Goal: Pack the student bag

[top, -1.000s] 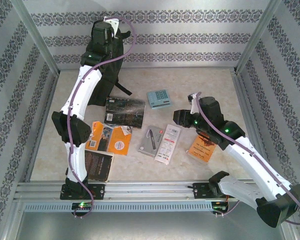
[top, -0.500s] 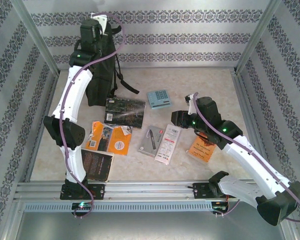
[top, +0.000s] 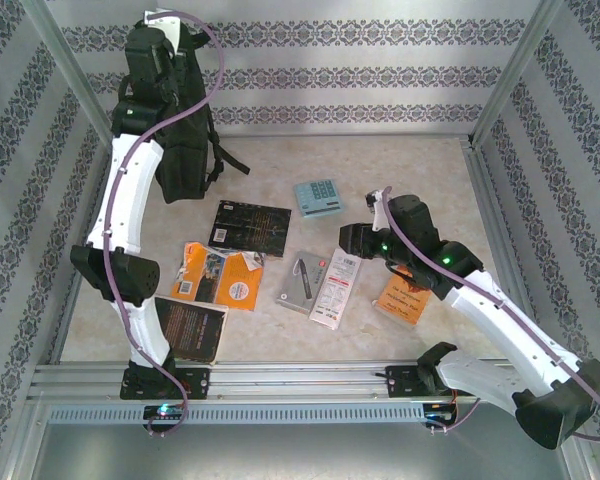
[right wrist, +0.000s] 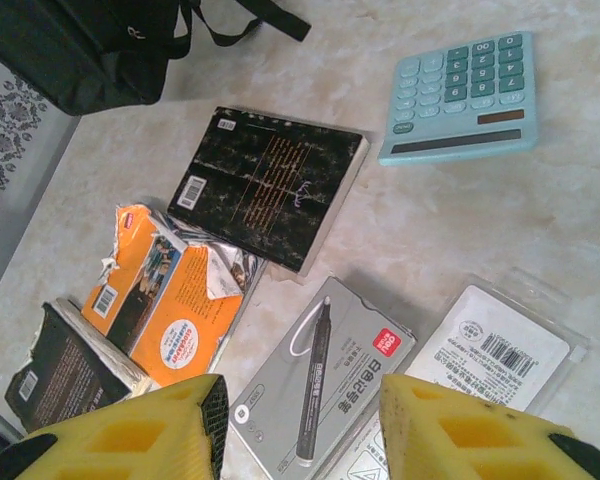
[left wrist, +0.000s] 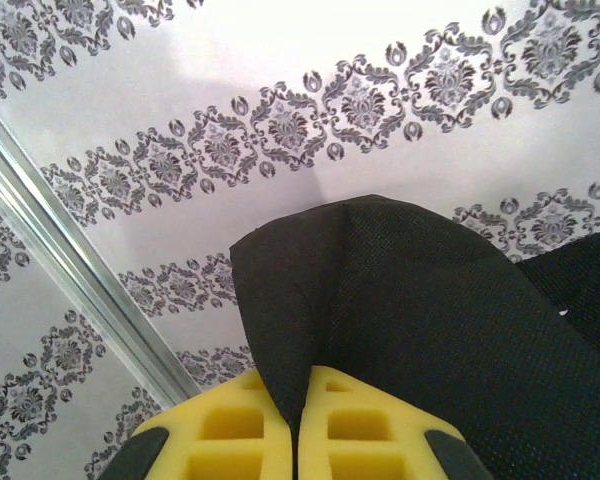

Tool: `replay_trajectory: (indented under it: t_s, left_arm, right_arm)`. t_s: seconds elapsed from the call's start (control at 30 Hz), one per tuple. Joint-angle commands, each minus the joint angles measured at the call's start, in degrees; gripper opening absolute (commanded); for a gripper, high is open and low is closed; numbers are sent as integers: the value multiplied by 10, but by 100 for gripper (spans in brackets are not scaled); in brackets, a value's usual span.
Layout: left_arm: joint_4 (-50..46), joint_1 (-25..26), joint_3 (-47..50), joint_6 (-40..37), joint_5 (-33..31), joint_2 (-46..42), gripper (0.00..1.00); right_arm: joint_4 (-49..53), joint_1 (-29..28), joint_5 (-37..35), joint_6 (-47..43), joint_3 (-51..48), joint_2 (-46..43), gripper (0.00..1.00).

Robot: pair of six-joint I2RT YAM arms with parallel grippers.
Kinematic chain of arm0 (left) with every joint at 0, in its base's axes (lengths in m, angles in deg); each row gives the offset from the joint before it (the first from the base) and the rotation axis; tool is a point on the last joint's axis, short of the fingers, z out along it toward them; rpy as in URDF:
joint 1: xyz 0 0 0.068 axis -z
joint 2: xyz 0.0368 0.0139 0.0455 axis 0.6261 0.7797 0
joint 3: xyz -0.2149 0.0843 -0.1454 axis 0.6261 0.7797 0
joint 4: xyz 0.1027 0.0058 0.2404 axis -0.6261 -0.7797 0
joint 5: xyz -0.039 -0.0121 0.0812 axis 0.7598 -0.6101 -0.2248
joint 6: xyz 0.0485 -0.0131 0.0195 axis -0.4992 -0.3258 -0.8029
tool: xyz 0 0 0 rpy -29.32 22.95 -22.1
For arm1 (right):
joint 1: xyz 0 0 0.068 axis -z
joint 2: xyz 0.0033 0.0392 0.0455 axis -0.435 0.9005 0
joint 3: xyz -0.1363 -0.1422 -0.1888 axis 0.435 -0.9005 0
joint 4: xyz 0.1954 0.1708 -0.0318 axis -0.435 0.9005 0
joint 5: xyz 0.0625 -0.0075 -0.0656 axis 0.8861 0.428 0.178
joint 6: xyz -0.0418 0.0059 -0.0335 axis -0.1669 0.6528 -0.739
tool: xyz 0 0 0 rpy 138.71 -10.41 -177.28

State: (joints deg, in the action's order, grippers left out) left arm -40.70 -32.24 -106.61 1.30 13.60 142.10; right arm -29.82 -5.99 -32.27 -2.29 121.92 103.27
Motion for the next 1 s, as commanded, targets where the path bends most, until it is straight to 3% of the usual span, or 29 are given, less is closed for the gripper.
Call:
replay_trajectory:
  t_s: [0.0, 0.1, 0.2, 0.3, 0.4, 0.6, 0.97]
  left_arm:
    - [65, -10, 12, -1, 79, -63, 0]
    - [34, 1, 67, -22, 240, -96, 0]
    - [-5, 52, 148, -127, 346, -132, 0]
    - [-29, 124, 244, -235, 365, -167, 0]
    - [-62, 178, 337, -296, 381, -198, 0]
    - [-54, 242, 511, -280, 385, -292, 0]
    - [-121, 372, 732, -290, 385, -461, 0]
  right_arm:
    - [-10, -7, -6, -5, 4, 6, 44]
    - [-5, -7, -24, -6, 7, 6, 44]
    - [0, -7, -63, 0, 8, -3, 44]
    - [3, -6, -95, 9, 9, -14, 44]
    - [10, -5, -104, 13, 11, -18, 45]
    - [19, 8, -127, 23, -1, -29, 47]
    - [10, 66, -80, 58, -22, -29, 50]
